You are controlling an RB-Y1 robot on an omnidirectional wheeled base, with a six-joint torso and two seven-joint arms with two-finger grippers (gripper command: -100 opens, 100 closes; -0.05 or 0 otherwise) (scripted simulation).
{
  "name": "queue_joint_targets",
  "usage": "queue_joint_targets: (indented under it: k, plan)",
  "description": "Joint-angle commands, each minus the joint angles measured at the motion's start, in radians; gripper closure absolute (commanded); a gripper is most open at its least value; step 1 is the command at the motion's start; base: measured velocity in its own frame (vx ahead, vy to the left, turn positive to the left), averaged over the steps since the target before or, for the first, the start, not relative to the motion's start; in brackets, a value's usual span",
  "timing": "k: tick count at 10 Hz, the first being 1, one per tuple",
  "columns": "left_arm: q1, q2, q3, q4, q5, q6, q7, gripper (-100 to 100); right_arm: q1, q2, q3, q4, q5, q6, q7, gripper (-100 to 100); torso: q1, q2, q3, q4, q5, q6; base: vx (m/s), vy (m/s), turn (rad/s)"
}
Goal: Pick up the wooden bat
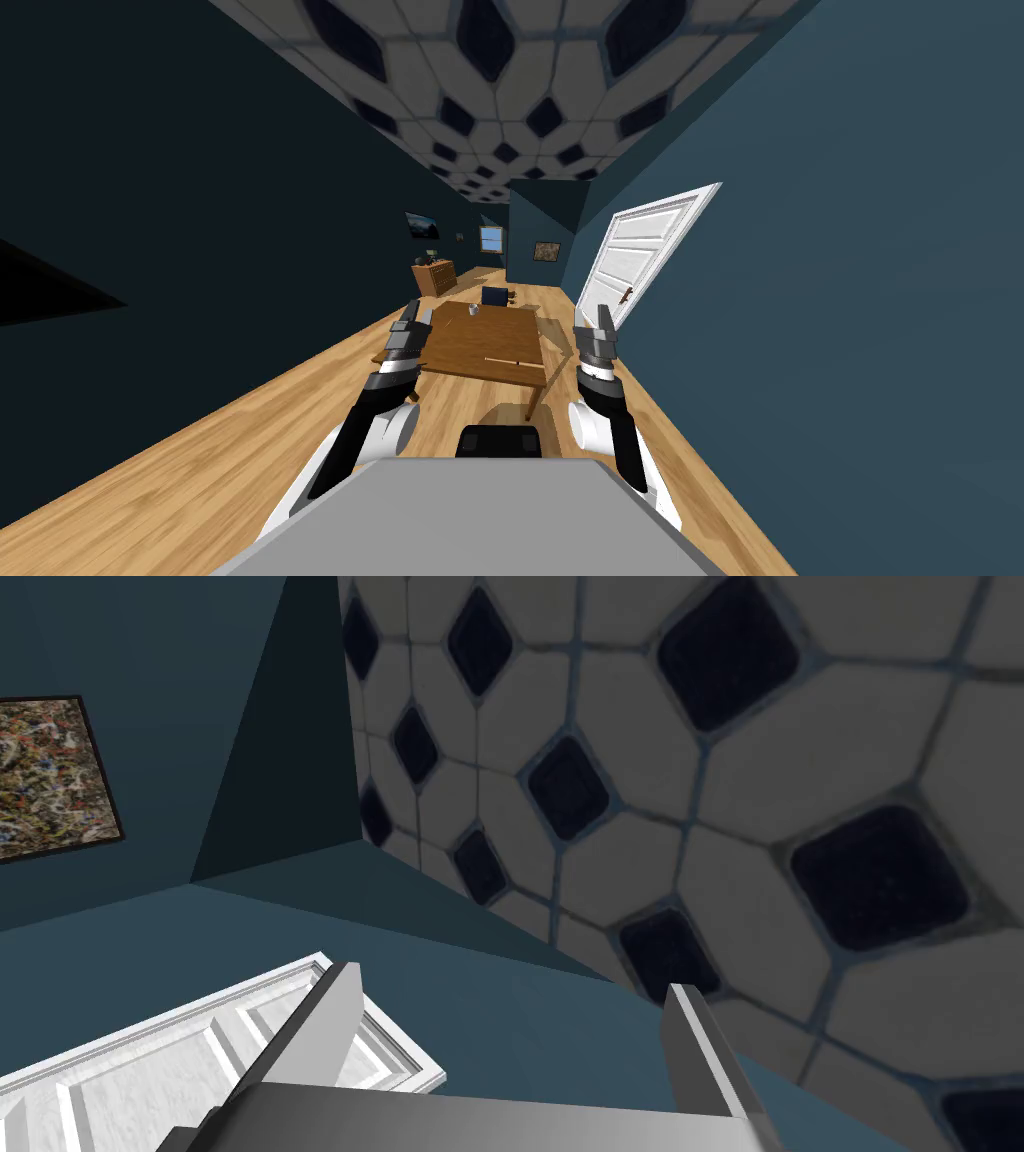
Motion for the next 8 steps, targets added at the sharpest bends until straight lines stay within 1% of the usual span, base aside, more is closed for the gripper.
queue_joint_targets:
  k: [1, 3, 5, 6, 7, 8]
  plan:
    - [0.0, 0.0, 0.0, 0.0, 0.0, 0.0, 0.0, 0, 0.003, -0.035, -0.001, 0.009, 0.001, 0.007, 0.002, -100, 0.0, 0.0, 0.0, 0.0, 0.0, 0.0, -0.004, 0.016, 0.076]
    - [0.0, 0.0, 0.0, 0.0, 0.0, 0.0, 0.0, 0, 0.009, -0.092, -0.003, 0.031, 0.002, 0.023, 0.007, -100, 0.002, 0.0, 0.0, 0.0, 0.0, 0.0, -0.011, 0.058, 0.12]
    - [0.0, 0.0, 0.0, 0.0, 0.0, 0.0, 0.0, 0, 0.017, -0.157, -0.009, 0.066, 0.004, 0.044, 0.014, -100, 0.006, 0.0, 0.0, 0.0, 0.001, 0.0, 0.004, 0.1, 0.167]
    - [0.0, 0.0, 0.0, 0.0, 0.0, 0.0, 0.0, 0, 0.021, -0.184, -0.012, 0.088, 0.005, 0.055, 0.019, -100, 0.007, -0.001, 0.0, 0.0, 0.001, 0.0, 0.019, 0.115, 0.22]
    - [0.0, 0.0, 0.0, 0.0, 0.0, 0.0, 0.0, 0, 0.021, -0.191, -0.012, 0.088, 0.005, 0.055, 0.019, -100, 0.007, -0.001, -0.001, 0.0, 0.002, 0.0, 0.005, 0.071, 0.055]
    - [0.0, 0.0, 0.0, 0.0, 0.0, 0.0, 0.0, 0, 0.025, -0.226, -0.016, 0.114, 0.007, 0.067, 0.025, -100, 0.005, 0.0, 0.0, 0.0, 0.001, 0.0, 0.001, 0.072, 0.151]
